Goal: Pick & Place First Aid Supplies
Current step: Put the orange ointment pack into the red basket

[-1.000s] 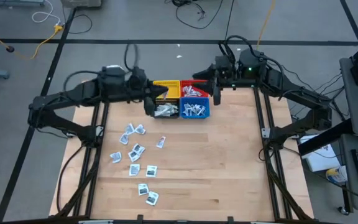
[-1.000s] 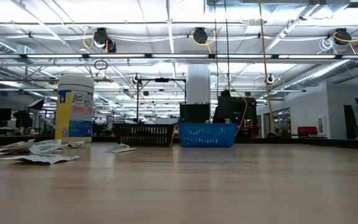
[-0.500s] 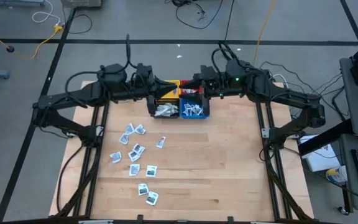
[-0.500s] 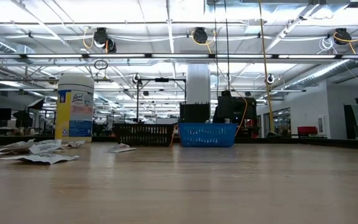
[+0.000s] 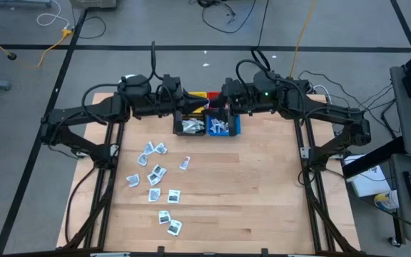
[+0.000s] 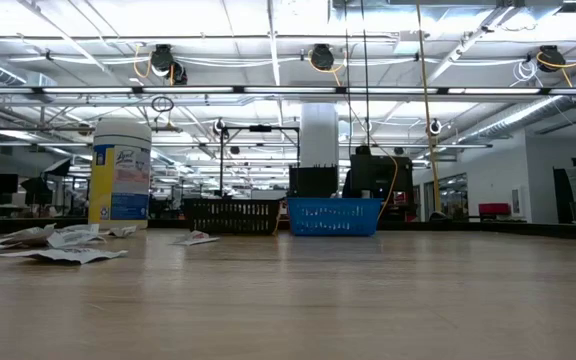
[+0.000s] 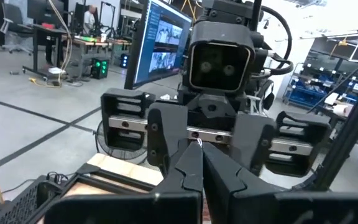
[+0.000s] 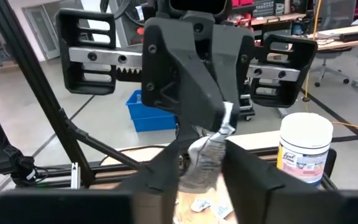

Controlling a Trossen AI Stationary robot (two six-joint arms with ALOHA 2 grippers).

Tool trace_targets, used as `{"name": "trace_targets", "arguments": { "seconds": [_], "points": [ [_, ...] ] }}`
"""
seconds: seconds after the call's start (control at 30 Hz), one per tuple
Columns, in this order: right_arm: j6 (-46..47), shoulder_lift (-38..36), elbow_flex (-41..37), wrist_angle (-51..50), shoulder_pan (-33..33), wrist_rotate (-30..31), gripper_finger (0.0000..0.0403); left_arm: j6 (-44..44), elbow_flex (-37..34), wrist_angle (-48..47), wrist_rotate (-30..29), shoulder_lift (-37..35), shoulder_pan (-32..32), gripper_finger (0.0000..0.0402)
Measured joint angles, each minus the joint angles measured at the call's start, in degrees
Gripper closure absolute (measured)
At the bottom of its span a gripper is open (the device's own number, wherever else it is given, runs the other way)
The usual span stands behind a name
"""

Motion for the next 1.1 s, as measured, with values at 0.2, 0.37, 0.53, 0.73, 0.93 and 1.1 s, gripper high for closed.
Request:
{"name": "trace_targets", "arguments": {
  "seconds": [0.2,0.37,0.53,0.73,0.93,1.1],
  "points": [
    [-0.86,0.00,0.00,-0.15,-0.07,-2.73,0.0392,-3.62,0.00,-0.11,0.24,0.00,0.01,0.0394],
    [-3.40,-0.02,0.00,-6.85,-0.15,-5.22,0.0400,-10.32,0.00,-3.51,-0.58,-0.23,0.78,0.0353],
    [-6.35,0.12,1.35,-18.39,-2.36,-6.21,0.0401,-13.01,0.09,-10.13,-0.15,-2.60,1.57,0.0298],
    [-13.20,3.59,4.72,-33.96,-5.25,-6.23,0.0402,-13.21,0.02,-14.21,-0.20,-4.67,2.65,0.0260],
    [-21.50,8.39,7.85,-47.70,-7.26,-3.14,0.0402,-13.16,0.00,-14.50,1.15,-5.42,2.99,0.0252],
    [-27.96,12.97,10.07,-58.69,-7.17,0.38,0.0402,-13.04,0.00,-14.49,2.91,-5.67,3.09,0.0252]
  ]
}}
